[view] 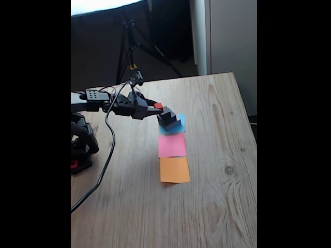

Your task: Tower of hanoi

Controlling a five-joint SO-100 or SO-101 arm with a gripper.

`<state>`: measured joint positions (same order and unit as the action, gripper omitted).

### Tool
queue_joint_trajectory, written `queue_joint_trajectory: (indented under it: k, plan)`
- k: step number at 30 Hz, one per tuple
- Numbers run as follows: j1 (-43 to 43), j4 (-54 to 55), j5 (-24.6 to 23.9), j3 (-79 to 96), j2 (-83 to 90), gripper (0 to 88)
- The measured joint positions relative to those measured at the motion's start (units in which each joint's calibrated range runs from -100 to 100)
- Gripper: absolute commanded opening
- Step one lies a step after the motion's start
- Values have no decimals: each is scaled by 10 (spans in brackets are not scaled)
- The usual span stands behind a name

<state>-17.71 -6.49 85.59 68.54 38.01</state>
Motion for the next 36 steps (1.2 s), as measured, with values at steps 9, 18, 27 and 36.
queue_joint_trajectory:
  k: [9,18,27,36]
  plan:
    - [-4,74,16,0,-57,42]
    - [-17,127,64,0,-91,43]
    - [-22,179,109,24,-117,43]
    - [-22,194,123,37,-122,46]
